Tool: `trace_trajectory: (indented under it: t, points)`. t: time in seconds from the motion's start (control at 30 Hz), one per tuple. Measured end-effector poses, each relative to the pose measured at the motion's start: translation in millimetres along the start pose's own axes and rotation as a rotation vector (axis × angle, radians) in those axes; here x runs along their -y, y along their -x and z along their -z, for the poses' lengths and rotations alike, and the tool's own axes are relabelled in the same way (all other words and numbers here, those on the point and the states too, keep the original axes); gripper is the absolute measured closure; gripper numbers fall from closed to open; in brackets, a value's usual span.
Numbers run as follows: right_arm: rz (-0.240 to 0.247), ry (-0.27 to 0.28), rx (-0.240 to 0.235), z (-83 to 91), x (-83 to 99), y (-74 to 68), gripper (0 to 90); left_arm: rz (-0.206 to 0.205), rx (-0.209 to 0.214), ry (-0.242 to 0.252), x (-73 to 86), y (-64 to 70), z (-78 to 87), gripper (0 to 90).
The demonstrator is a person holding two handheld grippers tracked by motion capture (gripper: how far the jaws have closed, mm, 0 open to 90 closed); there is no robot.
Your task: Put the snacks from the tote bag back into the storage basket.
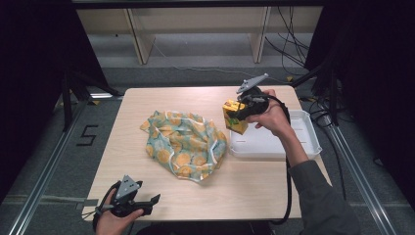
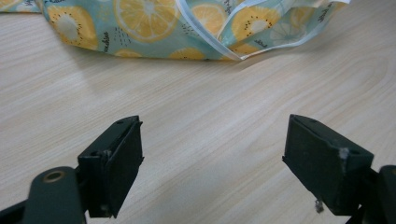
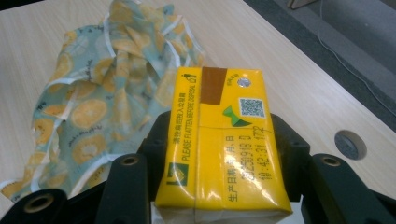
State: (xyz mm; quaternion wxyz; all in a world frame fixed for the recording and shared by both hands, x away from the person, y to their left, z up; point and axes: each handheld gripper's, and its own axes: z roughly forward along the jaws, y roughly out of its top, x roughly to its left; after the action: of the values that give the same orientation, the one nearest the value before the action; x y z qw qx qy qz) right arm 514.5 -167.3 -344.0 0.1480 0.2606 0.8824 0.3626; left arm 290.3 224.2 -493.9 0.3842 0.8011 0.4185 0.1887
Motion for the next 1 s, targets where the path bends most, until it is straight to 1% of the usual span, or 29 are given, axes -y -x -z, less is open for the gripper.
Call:
trace_trajectory:
  t: [0.03,0.07,0.17,0.23,0.3,0.33,0.37,0.4,0.43,0.47,0.5,0.53,0.57,0.6,0.63,0.67,0.7,0.73,0.77,0.8,0.83,0.87,0.9,0.93,0.97,1.0]
  points:
    - [-0.005,-0.004,0.012,1.3,3.4,2.7,52.1,0.003,-0.001,0.003,0.0,0.1,-0.2,19.0]
    - [0.0,-0.003,0.013,2.2,6.6,5.2,52.1,0.001,0.0,0.001,0.1,-0.1,-0.3,19.0]
    - [-0.02,-0.008,0.022,5.2,15.5,9.9,52.1,0.004,-0.003,0.005,0.4,0.1,-0.7,19.0]
    - [-0.022,-0.016,0.012,6.7,21.1,12.5,52.1,0.003,-0.003,0.007,0.5,-0.2,-0.9,19.0]
    - [-0.029,0.004,0.022,5.8,27.2,15.5,52.1,0.005,-0.001,0.003,0.3,-0.3,-0.8,19.1]
    - [-0.028,-0.005,0.022,6.1,29.8,16.1,52.1,0.002,-0.003,0.003,0.4,-0.2,-0.8,19.0]
    - [-0.039,-0.015,0.019,6.5,32.3,17.0,52.1,0.002,-0.003,0.003,0.3,0.0,-0.9,18.9]
    - [-0.046,-0.012,0.021,5.5,35.0,17.5,52.1,-0.002,-0.005,0.001,0.3,0.1,-0.9,18.8]
    - [-0.035,-0.017,0.019,4.9,37.7,19.3,52.1,0.013,-0.003,0.001,0.7,1.0,-1.4,18.8]
    - [-0.051,-0.011,0.02,3.8,40.6,18.9,52.1,0.01,-0.003,0.0,0.6,1.0,-1.4,18.8]
    - [-0.058,-0.016,0.014,3.2,43.1,18.7,52.1,0.005,-0.004,0.011,0.4,1.0,-2.2,18.8]
    - [-0.045,-0.009,0.016,1.3,46.4,20.5,52.1,0.01,-0.004,0.01,0.6,1.4,-2.4,18.8]
    - [-0.045,-0.025,0.008,1.4,48.4,20.9,52.1,0.014,-0.003,0.017,0.9,1.6,-2.8,18.8]
    - [-0.053,-0.012,0.012,-0.7,50.6,20.2,52.1,0.01,-0.004,0.011,0.6,1.4,-2.2,18.8]
    - [-0.06,-0.013,0.006,-2.4,52.9,19.7,52.1,0.0,-0.002,0.006,0.5,0.8,-1.8,18.8]
    - [-0.055,-0.009,0.013,-4.2,55.5,20.3,52.1,-0.004,-0.003,0.003,0.5,0.6,-1.6,18.8]
    - [-0.068,-0.022,0.005,-5.0,56.6,18.8,52.1,0.005,-0.003,0.011,0.6,1.3,-2.1,18.8]
    - [-0.051,-0.02,0.013,-6.9,59.1,20.5,52.1,0.005,-0.003,0.011,0.6,1.4,-2.2,18.8]
    - [-0.066,-0.025,0.015,-7.8,60.5,19.9,52.1,0.005,-0.002,0.011,0.6,1.4,-2.1,18.8]
    - [-0.062,-0.021,0.013,-9.5,62.5,20.3,52.1,0.0,-0.002,0.007,0.6,1.2,-1.9,18.8]
    - [-0.066,-0.015,0.001,-11.2,64.0,19.9,52.1,0.005,-0.003,0.01,0.6,1.6,-2.3,18.8]
    - [-0.061,-0.029,0.0,-11.5,65.3,20.4,52.1,0.006,-0.003,0.008,0.5,1.8,-2.3,18.8]
    - [-0.058,-0.02,-0.002,-14.0,67.3,20.3,52.0,-0.007,-0.008,0.004,0.6,0.6,-2.5,18.8]
    - [-0.058,-0.009,-0.003,-16.6,69.2,19.9,52.1,0.018,-0.007,0.011,1.0,2.2,-3.3,18.8]
    - [-0.056,-0.012,-0.001,-17.9,70.5,20.0,52.1,0.018,-0.003,0.01,0.8,3.1,-3.2,18.8]
    - [-0.058,-0.011,-0.009,-20.3,72.8,19.9,52.1,0.0,-0.002,0.008,0.5,2.5,-2.9,18.8]
